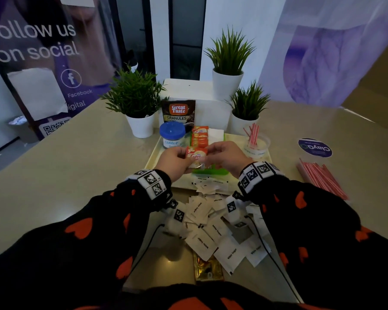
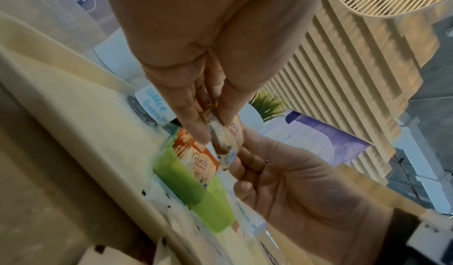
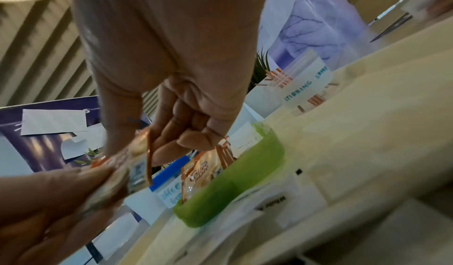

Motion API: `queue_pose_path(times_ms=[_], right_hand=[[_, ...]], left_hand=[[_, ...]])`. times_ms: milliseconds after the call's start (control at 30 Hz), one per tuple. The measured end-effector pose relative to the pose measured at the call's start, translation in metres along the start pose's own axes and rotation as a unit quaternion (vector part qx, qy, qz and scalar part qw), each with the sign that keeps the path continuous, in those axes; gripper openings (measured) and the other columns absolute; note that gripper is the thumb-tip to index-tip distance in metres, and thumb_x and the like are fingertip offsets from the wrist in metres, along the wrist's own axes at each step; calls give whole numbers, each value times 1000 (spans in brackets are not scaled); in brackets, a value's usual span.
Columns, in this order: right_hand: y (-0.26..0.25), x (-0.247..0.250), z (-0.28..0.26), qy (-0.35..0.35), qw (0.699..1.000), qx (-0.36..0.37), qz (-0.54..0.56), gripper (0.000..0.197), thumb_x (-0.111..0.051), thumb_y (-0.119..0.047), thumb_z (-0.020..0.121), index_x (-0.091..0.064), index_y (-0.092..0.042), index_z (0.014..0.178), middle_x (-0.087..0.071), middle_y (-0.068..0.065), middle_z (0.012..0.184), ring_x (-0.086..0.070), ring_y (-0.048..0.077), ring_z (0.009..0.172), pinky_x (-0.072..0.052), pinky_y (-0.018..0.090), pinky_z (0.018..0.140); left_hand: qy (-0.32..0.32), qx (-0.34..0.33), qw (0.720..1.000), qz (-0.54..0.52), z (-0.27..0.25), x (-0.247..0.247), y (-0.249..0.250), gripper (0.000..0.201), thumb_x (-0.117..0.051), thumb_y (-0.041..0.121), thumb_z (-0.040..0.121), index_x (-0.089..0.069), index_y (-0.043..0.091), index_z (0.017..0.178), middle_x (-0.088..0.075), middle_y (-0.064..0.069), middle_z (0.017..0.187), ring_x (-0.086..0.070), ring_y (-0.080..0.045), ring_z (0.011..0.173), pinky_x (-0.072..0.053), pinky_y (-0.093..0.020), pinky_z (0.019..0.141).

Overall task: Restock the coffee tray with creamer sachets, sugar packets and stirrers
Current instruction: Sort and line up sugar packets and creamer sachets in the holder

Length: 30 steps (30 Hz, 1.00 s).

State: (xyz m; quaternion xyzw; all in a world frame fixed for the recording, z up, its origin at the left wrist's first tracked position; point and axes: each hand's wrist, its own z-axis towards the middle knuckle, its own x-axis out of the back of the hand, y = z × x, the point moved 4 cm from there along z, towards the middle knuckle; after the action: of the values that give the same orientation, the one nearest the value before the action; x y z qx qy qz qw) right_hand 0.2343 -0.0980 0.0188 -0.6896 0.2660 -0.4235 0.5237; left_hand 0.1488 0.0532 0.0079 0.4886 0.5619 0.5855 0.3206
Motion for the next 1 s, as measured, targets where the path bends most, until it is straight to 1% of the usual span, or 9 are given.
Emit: queue_pose_path(times_ms=[67, 167, 267, 367, 600, 733, 833, 933, 1000], right_hand=[[3, 4, 2, 27, 1000, -7, -1, 28, -84, 4, 74, -72, -1, 99, -72, 4, 77, -66, 3, 55, -46, 13, 48], [8, 18, 10, 104, 994, -7, -30, 26, -85, 2, 75, -71, -3, 96, -69, 2, 75, -62, 7, 61, -45, 12, 47], [16, 24, 18, 130, 989, -4, -71, 24, -87, -2, 74, -71, -10, 89, -66, 0, 73, -59, 11, 65, -51, 21, 60], [21, 21, 23, 117, 984, -9, -131, 25, -89, -6, 73, -71, -14, 88, -69, 0, 75, -64, 14, 72, -57, 29, 73], [26, 4, 27, 115, 973, -17, -199, 32, -93, -10, 67, -69, -17, 87, -70, 0, 80, -66, 13, 76, -51, 27, 65], [24, -2, 24, 141, 961, -13, -239, 41, -95, -16, 65, -62, -15, 90, -66, 0, 85, -65, 20, 83, -55, 35, 72], [21, -3, 20, 139, 954, -6, -265, 43, -93, -20, 69, -57, -18, 92, -62, -3, 84, -63, 19, 85, -53, 33, 71], [19, 0, 13, 144, 961, 15, -237, 44, -91, -22, 71, -57, -17, 98, -66, 0, 83, -64, 17, 78, -50, 30, 65], [14, 3, 4, 148, 965, 43, -214, 38, -90, -24, 73, -60, -16, 96, -64, 0, 79, -60, 14, 71, -46, 27, 61]], left_hand=[[9, -7, 1000, 25, 9, -5, 1, 13, -68, 13, 93, -67, 13, 106, -71, -9, 110, -70, -20, 96, -61, -36, 82], [35, -27, 987, 158, 20, -5, 2, 15, -73, 19, 89, -70, 19, 104, -71, 2, 99, -67, -15, 94, -57, -36, 88], [28, -35, 962, 268, 24, -4, 2, 8, -74, 20, 88, -74, 24, 95, -70, 6, 98, -64, -13, 94, -52, -30, 88], [10, -30, 946, 323, 25, -3, 1, 8, -75, 26, 88, -78, 23, 95, -72, 6, 97, -64, -13, 93, -49, -28, 85], [-2, -7, 933, 360, 28, -3, -6, 11, -75, 26, 87, -80, 20, 94, -74, 5, 95, -64, -12, 90, -48, -26, 81], [3, -17, 933, 360, 26, -3, -6, 11, -74, 25, 88, -81, 21, 96, -74, 6, 97, -64, -11, 90, -49, -27, 84], [-9, -24, 931, 364, 24, -3, -4, 11, -73, 26, 88, -80, 22, 96, -74, 5, 96, -64, -11, 90, -52, -30, 87], [-7, -52, 935, 351, 18, 0, 3, 6, -75, 26, 86, -78, 23, 90, -72, 8, 95, -64, -10, 90, -52, -29, 84], [-24, -82, 939, 332, 8, 0, 12, 5, -78, 25, 84, -77, 23, 89, -72, 9, 93, -65, -9, 88, -52, -26, 81]])
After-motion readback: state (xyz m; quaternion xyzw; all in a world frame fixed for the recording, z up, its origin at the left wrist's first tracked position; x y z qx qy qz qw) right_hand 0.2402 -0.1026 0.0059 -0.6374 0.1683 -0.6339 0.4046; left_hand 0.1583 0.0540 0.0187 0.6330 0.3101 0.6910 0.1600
